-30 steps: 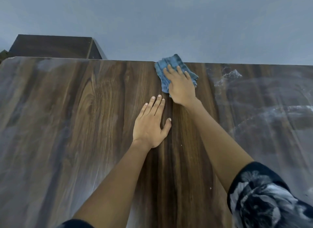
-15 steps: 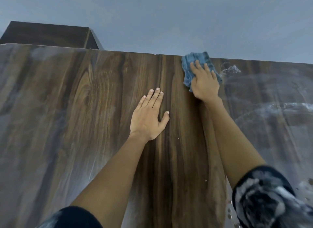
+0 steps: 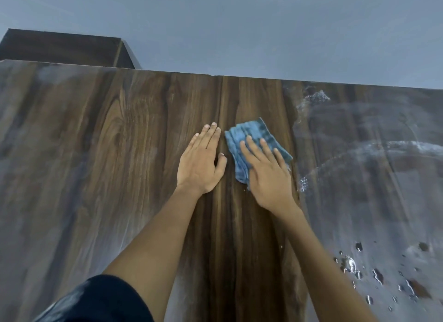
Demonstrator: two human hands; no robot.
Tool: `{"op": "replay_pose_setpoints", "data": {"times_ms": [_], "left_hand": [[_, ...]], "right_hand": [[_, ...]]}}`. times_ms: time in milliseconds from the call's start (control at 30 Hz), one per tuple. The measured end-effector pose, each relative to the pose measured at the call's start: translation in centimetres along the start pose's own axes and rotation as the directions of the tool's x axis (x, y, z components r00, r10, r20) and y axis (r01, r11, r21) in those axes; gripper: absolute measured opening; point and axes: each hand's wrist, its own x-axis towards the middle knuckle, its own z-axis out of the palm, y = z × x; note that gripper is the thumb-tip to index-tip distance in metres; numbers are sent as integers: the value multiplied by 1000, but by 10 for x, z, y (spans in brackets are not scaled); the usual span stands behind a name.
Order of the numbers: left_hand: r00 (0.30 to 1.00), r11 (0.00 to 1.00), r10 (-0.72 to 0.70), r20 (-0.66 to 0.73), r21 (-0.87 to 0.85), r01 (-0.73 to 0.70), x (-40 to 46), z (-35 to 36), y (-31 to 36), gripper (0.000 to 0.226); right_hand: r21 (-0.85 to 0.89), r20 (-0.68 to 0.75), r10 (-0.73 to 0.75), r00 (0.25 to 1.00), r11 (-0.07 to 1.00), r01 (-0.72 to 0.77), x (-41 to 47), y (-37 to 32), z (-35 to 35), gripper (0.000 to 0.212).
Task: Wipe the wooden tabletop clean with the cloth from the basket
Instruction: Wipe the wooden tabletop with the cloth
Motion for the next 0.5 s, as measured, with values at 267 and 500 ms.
{"op": "replay_pose_setpoints", "data": {"times_ms": [267,500], "left_hand": [[1000,1000,-4,-13,16,4,-1,2,0,54],[999,999,-28,-17,31,29,-4,3,3,49]], "right_hand": [[-46,-28,224,974,973,-226,64,44,-15,58],[-21,33,-50,998,998,51,-4,6,0,56]]}}
